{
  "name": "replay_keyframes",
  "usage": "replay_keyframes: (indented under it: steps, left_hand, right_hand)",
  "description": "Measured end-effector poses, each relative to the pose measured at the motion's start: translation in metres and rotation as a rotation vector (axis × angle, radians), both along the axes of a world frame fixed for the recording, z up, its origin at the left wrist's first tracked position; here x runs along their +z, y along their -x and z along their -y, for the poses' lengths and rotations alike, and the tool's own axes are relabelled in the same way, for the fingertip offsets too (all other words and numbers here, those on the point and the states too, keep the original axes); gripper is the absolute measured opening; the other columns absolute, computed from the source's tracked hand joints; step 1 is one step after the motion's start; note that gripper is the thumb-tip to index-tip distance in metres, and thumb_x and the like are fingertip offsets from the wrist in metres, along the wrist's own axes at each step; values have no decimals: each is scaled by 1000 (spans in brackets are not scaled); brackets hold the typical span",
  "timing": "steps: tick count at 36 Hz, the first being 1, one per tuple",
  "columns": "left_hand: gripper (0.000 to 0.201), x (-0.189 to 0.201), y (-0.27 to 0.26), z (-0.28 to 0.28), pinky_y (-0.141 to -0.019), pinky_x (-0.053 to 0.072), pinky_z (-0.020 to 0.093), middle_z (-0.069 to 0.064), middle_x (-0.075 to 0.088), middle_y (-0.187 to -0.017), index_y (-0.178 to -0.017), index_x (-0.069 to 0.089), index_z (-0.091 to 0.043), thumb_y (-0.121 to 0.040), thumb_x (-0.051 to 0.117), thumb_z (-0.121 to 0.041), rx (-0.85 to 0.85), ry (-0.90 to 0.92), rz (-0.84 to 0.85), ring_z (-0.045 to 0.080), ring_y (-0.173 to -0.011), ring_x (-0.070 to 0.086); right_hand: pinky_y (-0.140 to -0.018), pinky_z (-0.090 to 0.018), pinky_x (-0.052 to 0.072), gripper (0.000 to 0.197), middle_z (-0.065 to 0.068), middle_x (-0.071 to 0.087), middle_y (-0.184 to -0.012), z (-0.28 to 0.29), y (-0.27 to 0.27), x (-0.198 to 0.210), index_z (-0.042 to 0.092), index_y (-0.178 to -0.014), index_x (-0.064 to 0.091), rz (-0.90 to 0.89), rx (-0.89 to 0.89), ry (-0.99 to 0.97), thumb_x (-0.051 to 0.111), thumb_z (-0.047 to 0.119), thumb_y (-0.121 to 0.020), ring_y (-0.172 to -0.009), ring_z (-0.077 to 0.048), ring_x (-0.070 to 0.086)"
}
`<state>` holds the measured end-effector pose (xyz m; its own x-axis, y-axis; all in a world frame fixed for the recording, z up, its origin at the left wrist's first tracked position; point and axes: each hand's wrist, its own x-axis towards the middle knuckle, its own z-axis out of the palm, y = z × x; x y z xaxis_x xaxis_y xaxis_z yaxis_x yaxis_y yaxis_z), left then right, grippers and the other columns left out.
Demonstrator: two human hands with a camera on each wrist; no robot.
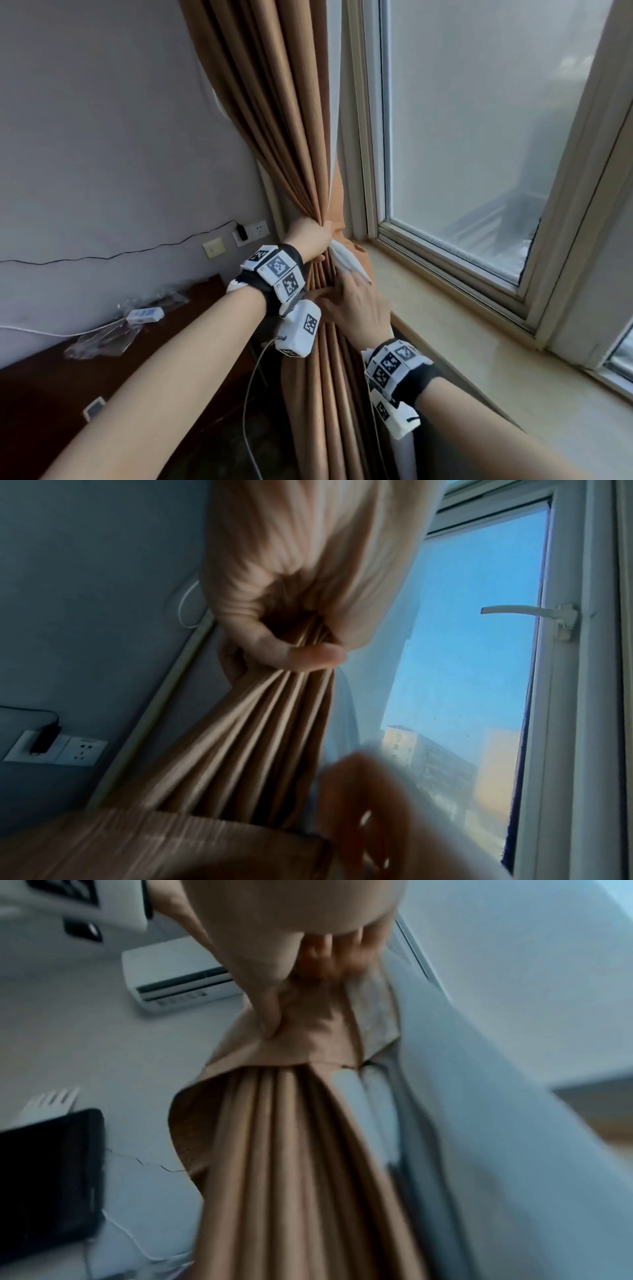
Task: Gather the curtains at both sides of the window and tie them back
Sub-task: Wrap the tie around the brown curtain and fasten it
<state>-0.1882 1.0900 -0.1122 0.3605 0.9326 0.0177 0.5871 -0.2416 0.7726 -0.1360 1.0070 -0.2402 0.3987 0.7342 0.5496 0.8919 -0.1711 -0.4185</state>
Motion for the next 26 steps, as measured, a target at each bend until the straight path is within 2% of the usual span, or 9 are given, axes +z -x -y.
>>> replay_keyframes:
  steps: [3,5,7,9,11,14,18,21,26]
  left_hand:
    - [28,-1,0,-3,-52,50,27,2,54,-68,-79,54,-10,-97,47,-30,3,-19,-5,18,-50,54]
    - [34,-1,0,-3,-50,48,25,2,54,-65,-68,49,-15,-97,46,-32,-1,-20,-18,18,-50,54]
    - [35,-3,-1,-2,-54,50,26,4,58,-68,-67,48,-16,-97,45,-34,-4,-13,-23,21,-54,59]
    - [33,-5,-3,-2,-69,57,33,9,65,-78,-70,51,-15,-96,47,-36,-11,1,-9,29,-73,67]
    - [32,-7,-7,-5,-78,56,35,6,65,-79,-73,56,-13,-93,51,-38,-1,10,19,29,-85,68]
    - [29,-10,-12,-14,-86,52,31,3,64,-88,-89,62,-12,-91,55,-40,26,2,45,23,-90,64]
    - [30,-15,-19,-29,-83,53,30,3,67,-82,-78,59,-15,-87,58,-44,64,27,71,25,-83,66]
    - [32,-17,-28,-33,-74,53,27,5,70,-84,-88,67,-15,-82,60,-46,63,34,85,24,-80,68]
    - [41,-24,-43,-40,-90,54,35,1,70,-101,-107,67,-20,-76,62,-46,29,12,91,20,-96,66]
  right_hand:
    - [-80,-39,41,77,-6,52,-116,-8,-4,6,15,-116,47,43,-89,-103,75,58,-58,-103,-29,50]
    - [-107,-44,25,126,-14,19,-151,-13,-11,19,15,-149,13,-21,-97,-47,73,70,-53,-138,-32,20]
    - [-115,-52,3,149,-15,-25,-156,-24,-19,29,21,-147,-27,-110,-65,83,76,72,-51,-144,-33,-21]
    - [-112,-60,-7,156,-16,-38,-150,-41,-27,31,23,-140,-38,-196,0,156,79,70,-48,-140,-35,-31]
    - [-110,-64,-4,155,-11,-29,-156,-57,-32,28,26,-141,-37,-270,100,175,77,71,-45,-145,-34,-19]
    - [-112,-58,17,156,4,6,-161,-71,-38,28,30,-138,-40,-339,198,99,77,70,-43,-147,-17,15]
    - [-112,-50,27,152,4,21,-158,-83,-46,28,27,-143,-33,-357,319,63,81,62,-48,-140,-19,34]
    - [-95,-45,48,135,-4,60,-130,-92,-52,19,34,-147,-16,-441,283,-52,77,60,-51,-117,-32,57]
    - [-71,-33,51,90,-10,70,-95,-100,-67,11,21,-140,28,-500,266,-264,75,26,-64,-87,-32,66]
